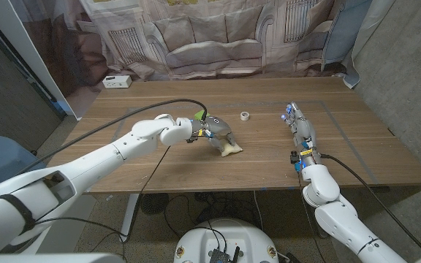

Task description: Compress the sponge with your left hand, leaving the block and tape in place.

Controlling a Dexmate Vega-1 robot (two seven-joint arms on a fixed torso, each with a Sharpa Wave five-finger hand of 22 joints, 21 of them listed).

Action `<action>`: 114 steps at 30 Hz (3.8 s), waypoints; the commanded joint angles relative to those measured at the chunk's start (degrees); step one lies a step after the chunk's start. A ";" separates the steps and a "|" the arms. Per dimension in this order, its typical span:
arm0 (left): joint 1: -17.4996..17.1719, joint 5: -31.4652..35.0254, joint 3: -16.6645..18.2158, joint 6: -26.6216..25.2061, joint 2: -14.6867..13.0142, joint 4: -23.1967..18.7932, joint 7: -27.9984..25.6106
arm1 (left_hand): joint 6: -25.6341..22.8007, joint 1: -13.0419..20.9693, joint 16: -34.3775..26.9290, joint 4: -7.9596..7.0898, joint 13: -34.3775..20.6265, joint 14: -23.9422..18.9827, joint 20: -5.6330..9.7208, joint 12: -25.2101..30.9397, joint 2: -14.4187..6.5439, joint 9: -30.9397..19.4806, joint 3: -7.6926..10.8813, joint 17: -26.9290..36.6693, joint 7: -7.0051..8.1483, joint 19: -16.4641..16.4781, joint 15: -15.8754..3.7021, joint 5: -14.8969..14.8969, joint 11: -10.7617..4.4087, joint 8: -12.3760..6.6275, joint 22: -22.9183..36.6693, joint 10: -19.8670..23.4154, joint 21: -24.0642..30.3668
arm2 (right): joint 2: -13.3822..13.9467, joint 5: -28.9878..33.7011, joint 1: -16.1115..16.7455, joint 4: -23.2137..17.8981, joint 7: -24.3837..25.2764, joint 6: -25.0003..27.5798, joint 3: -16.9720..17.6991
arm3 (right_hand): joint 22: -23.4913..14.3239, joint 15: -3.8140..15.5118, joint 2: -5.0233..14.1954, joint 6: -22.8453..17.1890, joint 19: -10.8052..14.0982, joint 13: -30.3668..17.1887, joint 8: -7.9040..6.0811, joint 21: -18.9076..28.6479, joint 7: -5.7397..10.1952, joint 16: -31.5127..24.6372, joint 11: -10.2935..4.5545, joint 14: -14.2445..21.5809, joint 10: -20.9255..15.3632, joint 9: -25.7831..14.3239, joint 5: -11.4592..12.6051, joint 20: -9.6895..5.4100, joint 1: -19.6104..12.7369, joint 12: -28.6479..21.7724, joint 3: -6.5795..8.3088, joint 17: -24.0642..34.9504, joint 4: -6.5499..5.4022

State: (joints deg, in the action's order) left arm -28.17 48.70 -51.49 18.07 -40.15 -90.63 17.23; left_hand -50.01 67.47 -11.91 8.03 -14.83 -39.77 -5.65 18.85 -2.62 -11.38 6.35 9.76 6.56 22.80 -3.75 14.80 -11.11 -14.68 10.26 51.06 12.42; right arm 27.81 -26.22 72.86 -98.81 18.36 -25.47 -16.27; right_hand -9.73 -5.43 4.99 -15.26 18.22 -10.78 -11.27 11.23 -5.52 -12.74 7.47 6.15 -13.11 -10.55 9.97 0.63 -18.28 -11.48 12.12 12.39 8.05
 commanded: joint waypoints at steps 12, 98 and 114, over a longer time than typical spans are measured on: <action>-4.05 -0.98 2.97 -5.03 -1.69 -5.25 -4.67 | -4.78 1.35 -0.40 0.07 -2.11 -3.48 0.16 1.52 -1.22 -0.44 0.86 0.21 -0.96 2.43 -6.92 -1.65 -1.14 -1.59 0.06 4.88 0.64 | 0.24 -0.39 0.80 0.04 -0.90 -1.17 0.43 | -0.23 0.03 -0.29 -0.54 0.65 -0.23 -0.13 0.31 -0.07 -0.35 -0.06 0.66 -0.68 -0.07 0.31 0.30 -0.38 -0.42 -0.05 0.27 -0.21; -5.75 -1.86 10.29 -6.87 -3.98 -14.64 -6.36 | -7.93 7.74 -2.98 1.92 -9.35 -16.50 7.33 2.04 -4.78 -0.93 4.83 1.85 -3.73 22.07 -8.55 -3.97 0.32 -2.01 1.44 7.17 8.26 | -0.30 -0.12 -1.10 1.40 -1.77 -2.19 0.56 | -0.24 0.21 -0.24 -0.76 0.86 -0.32 0.05 0.19 -0.18 -0.17 -0.06 0.89 -0.74 -0.10 0.31 0.24 -0.34 -0.13 -0.18 0.43 -0.29; -4.31 -3.76 9.49 -7.52 -2.76 -13.11 -3.66 | -12.90 13.65 -8.04 1.93 -14.55 -20.29 7.28 4.18 -4.26 -1.41 4.54 6.09 -5.98 26.59 -8.06 -3.89 3.79 -4.40 2.66 8.59 12.91 | -0.59 -0.36 -1.81 2.43 -2.09 -2.66 0.48 | -0.24 0.09 -0.26 -0.83 0.90 -0.32 0.06 0.18 -0.17 -0.15 -0.14 0.93 -0.77 -0.10 0.30 0.22 -0.32 -0.11 -0.22 0.45 -0.31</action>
State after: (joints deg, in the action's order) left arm -33.38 46.21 -41.46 10.95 -43.61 -104.57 11.68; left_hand -61.75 77.74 -19.10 9.98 -28.14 -58.47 1.78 22.38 -4.88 -12.54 10.64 15.30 1.92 48.70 -8.50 10.65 -8.74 -18.68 12.67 59.63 24.57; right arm 27.37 -26.39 71.54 -97.13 16.55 -27.82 -15.70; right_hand -9.73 -5.11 4.99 -15.45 18.52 -10.78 -11.26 11.23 -5.72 -12.73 7.16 6.65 -13.40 -10.52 9.97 0.93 -18.28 -11.48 11.87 12.65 7.81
